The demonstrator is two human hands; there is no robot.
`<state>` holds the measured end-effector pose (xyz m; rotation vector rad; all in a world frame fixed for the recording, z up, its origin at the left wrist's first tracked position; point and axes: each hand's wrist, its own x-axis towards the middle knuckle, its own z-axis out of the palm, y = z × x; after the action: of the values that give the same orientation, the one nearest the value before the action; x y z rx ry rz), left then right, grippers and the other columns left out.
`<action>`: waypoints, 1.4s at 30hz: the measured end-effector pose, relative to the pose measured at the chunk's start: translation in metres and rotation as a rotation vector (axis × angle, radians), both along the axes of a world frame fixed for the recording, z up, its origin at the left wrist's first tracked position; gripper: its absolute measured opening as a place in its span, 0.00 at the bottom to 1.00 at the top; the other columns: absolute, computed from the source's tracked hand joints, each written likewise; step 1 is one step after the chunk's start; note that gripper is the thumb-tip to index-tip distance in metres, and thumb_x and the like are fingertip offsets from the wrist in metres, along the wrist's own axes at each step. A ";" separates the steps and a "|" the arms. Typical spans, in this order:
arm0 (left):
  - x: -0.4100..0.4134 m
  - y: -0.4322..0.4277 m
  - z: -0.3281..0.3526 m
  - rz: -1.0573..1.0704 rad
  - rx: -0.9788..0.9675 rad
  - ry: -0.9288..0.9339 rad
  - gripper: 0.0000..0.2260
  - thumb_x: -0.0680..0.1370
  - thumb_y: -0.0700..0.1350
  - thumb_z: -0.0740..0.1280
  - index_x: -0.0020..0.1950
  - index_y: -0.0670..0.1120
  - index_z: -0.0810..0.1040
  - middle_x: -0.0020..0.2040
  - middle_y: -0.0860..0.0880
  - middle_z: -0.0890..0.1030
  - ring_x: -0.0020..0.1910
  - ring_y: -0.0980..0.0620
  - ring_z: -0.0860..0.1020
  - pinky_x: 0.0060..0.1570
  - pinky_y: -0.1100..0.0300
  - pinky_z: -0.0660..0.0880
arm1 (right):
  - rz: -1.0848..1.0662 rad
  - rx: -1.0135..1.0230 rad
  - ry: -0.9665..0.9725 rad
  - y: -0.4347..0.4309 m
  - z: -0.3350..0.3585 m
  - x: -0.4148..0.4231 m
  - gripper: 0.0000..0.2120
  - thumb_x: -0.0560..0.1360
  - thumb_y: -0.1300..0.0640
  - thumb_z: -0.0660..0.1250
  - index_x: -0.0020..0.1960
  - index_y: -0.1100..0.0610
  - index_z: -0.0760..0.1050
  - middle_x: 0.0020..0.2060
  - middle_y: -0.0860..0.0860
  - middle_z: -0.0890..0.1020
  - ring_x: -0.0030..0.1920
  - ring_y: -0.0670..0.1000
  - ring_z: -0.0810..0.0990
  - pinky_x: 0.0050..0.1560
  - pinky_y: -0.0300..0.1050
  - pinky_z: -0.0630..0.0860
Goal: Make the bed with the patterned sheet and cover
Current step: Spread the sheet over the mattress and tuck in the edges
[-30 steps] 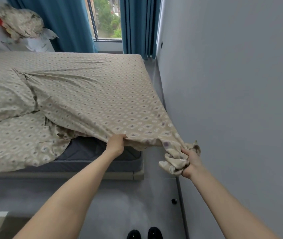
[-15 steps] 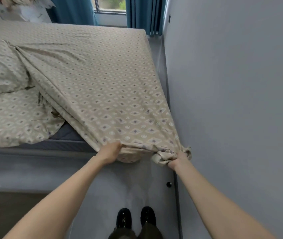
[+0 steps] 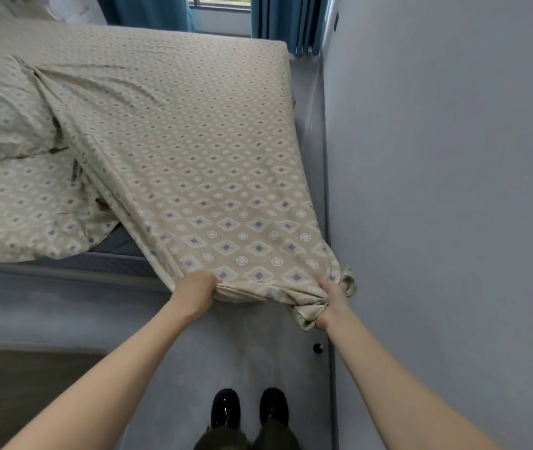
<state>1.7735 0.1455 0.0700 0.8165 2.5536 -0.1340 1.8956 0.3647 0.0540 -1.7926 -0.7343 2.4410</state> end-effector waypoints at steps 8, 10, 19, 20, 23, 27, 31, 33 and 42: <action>0.013 0.011 -0.018 0.014 -0.042 -0.065 0.09 0.72 0.37 0.60 0.46 0.44 0.79 0.48 0.43 0.81 0.50 0.42 0.79 0.40 0.57 0.70 | -0.252 0.159 -0.329 -0.006 -0.034 0.015 0.12 0.70 0.60 0.70 0.50 0.61 0.72 0.41 0.56 0.77 0.41 0.56 0.77 0.43 0.50 0.77; 0.015 0.008 -0.026 0.014 -0.078 -0.054 0.09 0.73 0.37 0.59 0.46 0.44 0.79 0.48 0.43 0.81 0.50 0.42 0.79 0.41 0.57 0.71 | -0.241 0.143 -0.349 -0.009 -0.057 0.018 0.10 0.71 0.61 0.68 0.50 0.62 0.72 0.38 0.56 0.75 0.35 0.55 0.74 0.36 0.48 0.74; 0.025 -0.001 -0.099 0.025 -0.169 -0.102 0.09 0.74 0.35 0.59 0.46 0.46 0.77 0.48 0.44 0.80 0.51 0.43 0.79 0.40 0.58 0.67 | -0.099 0.052 -0.476 -0.009 -0.216 0.028 0.10 0.68 0.58 0.68 0.47 0.61 0.75 0.41 0.58 0.80 0.41 0.59 0.80 0.47 0.59 0.78; 0.026 -0.003 -0.115 0.028 -0.172 -0.122 0.09 0.74 0.34 0.59 0.44 0.46 0.75 0.46 0.44 0.80 0.50 0.43 0.80 0.39 0.58 0.67 | -0.075 0.049 -0.500 -0.014 -0.221 0.029 0.08 0.69 0.59 0.67 0.45 0.61 0.74 0.38 0.57 0.79 0.36 0.57 0.79 0.41 0.53 0.79; 0.026 -0.006 -0.143 0.038 -0.197 -0.131 0.09 0.74 0.34 0.60 0.46 0.45 0.77 0.47 0.44 0.80 0.50 0.43 0.80 0.40 0.57 0.69 | -0.050 0.033 -0.564 -0.015 -0.250 0.029 0.05 0.71 0.58 0.66 0.40 0.59 0.72 0.33 0.55 0.76 0.19 0.51 0.73 0.24 0.39 0.73; 0.027 -0.009 -0.183 0.016 -0.272 -0.113 0.11 0.74 0.33 0.60 0.51 0.43 0.78 0.50 0.45 0.81 0.51 0.44 0.79 0.43 0.57 0.70 | 0.029 0.001 -0.564 -0.017 -0.333 0.042 0.15 0.63 0.57 0.69 0.49 0.60 0.78 0.43 0.57 0.83 0.35 0.55 0.80 0.41 0.53 0.79; 0.029 -0.017 -0.222 -0.007 -0.331 -0.082 0.11 0.74 0.32 0.61 0.52 0.44 0.77 0.51 0.46 0.81 0.52 0.45 0.79 0.42 0.58 0.70 | 0.139 -0.030 -0.614 -0.033 -0.347 0.036 0.11 0.67 0.56 0.68 0.48 0.60 0.76 0.37 0.53 0.78 0.16 0.49 0.70 0.19 0.37 0.70; 0.029 -0.021 -0.237 0.004 -0.348 -0.078 0.12 0.74 0.33 0.61 0.53 0.44 0.77 0.52 0.46 0.81 0.53 0.45 0.79 0.43 0.58 0.70 | 0.121 -0.029 -0.617 -0.040 -0.351 0.032 0.07 0.70 0.57 0.68 0.45 0.60 0.76 0.35 0.53 0.78 0.13 0.47 0.66 0.18 0.33 0.66; 0.011 -0.031 -0.289 0.024 -0.401 -0.071 0.13 0.75 0.33 0.61 0.56 0.45 0.77 0.53 0.47 0.81 0.54 0.47 0.79 0.43 0.58 0.72 | 0.319 -0.078 -0.595 -0.071 -0.401 0.017 0.10 0.73 0.55 0.67 0.48 0.62 0.78 0.35 0.53 0.82 0.29 0.51 0.78 0.33 0.41 0.75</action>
<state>1.7849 0.1146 -0.2187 0.6207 2.3546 -0.5770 1.9125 0.2936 -0.3473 -2.6595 -1.0349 2.1058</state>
